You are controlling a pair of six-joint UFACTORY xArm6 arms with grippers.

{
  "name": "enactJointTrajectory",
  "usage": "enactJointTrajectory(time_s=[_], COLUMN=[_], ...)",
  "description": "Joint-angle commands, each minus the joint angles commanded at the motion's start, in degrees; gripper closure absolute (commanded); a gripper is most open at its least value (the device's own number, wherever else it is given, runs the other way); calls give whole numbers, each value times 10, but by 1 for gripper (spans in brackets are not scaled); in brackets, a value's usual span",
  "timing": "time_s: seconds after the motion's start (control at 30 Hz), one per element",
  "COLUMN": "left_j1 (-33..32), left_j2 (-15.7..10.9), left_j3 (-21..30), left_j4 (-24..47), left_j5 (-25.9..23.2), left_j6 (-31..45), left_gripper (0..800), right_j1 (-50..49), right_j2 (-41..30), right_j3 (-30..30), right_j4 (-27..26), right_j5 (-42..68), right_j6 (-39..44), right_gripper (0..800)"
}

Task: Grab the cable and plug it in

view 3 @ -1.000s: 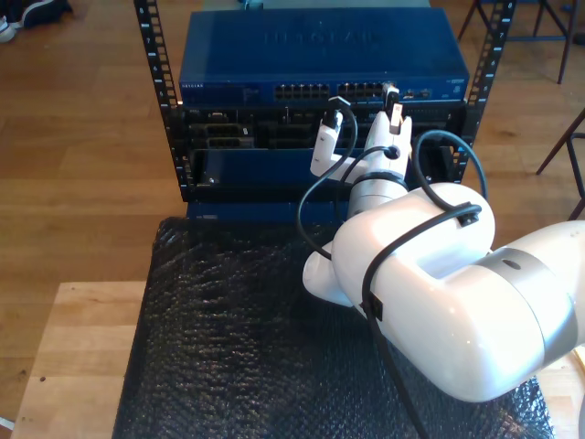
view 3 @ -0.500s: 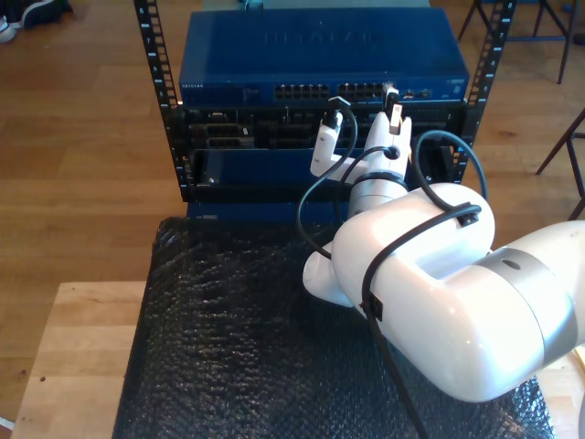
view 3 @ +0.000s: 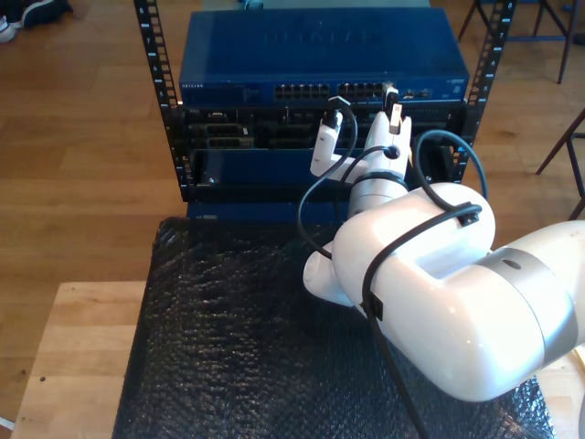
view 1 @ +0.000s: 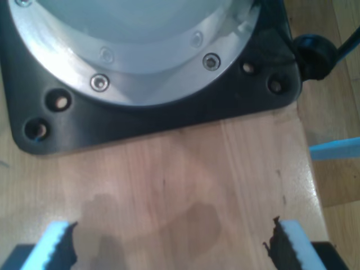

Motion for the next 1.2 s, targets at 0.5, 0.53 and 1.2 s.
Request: enactJointTrajectory(time_s=[0.5, 0.53, 1.2], left_j1=[0, 0, 0], left_j2=[1, 0, 1], left_j3=[0, 0, 0], left_j4=[0, 0, 0], left_j5=[0, 1, 0], left_j6=[0, 0, 0], left_gripper=[0, 0, 0], right_j1=[-4, -4, -8], right_j2=[0, 0, 0], right_j3=[-4, -4, -4], right_j4=[-8, -11, -12], right_j5=[3, 4, 6], right_j6=[-1, 0, 0], right_gripper=[800, 800, 800])
